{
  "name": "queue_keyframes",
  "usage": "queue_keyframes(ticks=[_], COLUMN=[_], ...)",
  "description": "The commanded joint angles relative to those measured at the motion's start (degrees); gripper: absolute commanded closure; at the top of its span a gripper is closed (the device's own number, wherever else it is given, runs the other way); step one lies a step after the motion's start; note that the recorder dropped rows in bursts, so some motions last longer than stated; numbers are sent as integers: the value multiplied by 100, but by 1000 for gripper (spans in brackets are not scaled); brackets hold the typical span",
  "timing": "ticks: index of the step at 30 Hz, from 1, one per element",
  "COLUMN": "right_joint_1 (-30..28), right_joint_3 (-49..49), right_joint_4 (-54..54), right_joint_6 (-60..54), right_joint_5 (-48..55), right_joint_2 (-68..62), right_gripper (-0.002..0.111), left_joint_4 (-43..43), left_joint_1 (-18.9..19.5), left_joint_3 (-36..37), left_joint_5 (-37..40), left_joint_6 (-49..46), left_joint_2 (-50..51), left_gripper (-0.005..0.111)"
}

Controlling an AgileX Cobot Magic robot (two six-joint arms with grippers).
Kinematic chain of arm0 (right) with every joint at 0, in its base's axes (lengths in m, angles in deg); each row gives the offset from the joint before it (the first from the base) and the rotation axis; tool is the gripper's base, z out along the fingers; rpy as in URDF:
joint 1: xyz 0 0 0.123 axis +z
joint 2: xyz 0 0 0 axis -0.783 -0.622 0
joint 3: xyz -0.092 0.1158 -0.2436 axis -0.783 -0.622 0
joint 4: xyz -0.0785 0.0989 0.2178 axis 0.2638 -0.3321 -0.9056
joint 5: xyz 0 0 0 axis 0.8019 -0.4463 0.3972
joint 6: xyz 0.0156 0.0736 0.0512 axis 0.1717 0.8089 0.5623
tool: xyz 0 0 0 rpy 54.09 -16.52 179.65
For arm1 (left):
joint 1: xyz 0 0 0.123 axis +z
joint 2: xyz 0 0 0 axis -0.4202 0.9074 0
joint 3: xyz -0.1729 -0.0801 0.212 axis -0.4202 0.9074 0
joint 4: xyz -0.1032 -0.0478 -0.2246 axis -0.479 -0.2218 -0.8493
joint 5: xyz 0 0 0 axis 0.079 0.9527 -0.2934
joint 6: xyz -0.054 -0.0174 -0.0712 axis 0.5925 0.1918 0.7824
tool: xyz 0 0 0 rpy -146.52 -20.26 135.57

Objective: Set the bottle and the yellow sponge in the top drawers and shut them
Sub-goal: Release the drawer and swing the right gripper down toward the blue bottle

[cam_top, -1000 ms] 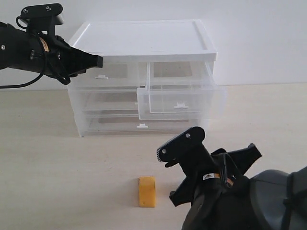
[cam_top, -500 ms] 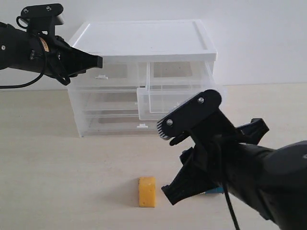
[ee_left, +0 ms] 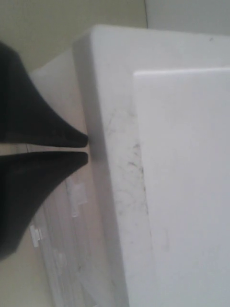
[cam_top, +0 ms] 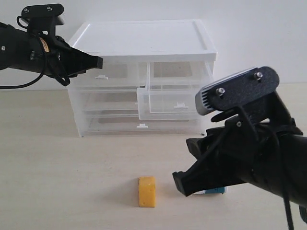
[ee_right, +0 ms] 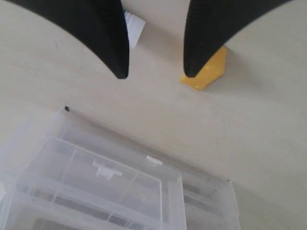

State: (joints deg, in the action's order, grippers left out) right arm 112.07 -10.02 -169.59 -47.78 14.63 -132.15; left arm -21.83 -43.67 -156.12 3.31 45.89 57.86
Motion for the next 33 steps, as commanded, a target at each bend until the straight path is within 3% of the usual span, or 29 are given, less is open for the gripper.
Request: queue_keyframes(ticks=[1,16,20,22,24,25,29,33], right_joint_1=[-3,-3,-3,-3,-3,-3,-3,-3], right_joint_3=[-30,-30,-30,-93,-398,-434,-814,-903], right_joint_4=[15,15,15,458,3197,3815,4244,5093], right_joint_6=[-45,-187,-288,650,3709,4350,4381,5757], right_joint_5=[45,283,-47,-39,354,389,327,342], right_joint_2=[329,368,561,656,714,714,770,793], right_gripper=[74,74,74,74,74,74,74,74], left_joint_4=[121,121,121,121,121,121,121,121], left_joint_1=[26,26,26,26,26,26,26,26], left_joint_3=[-42,-42,-42,-42,-42,-42,-42,-42], left_joint_5=[-370,-370,-370,-370,-370,-370,-370,-370], left_joint_6=[-11,-11,-11,-11,-11,-11,-11,-11], left_joint_2=[116,116,116,116,116,116,116,116], left_gripper=[103,103,103,103,103,103,103,103])
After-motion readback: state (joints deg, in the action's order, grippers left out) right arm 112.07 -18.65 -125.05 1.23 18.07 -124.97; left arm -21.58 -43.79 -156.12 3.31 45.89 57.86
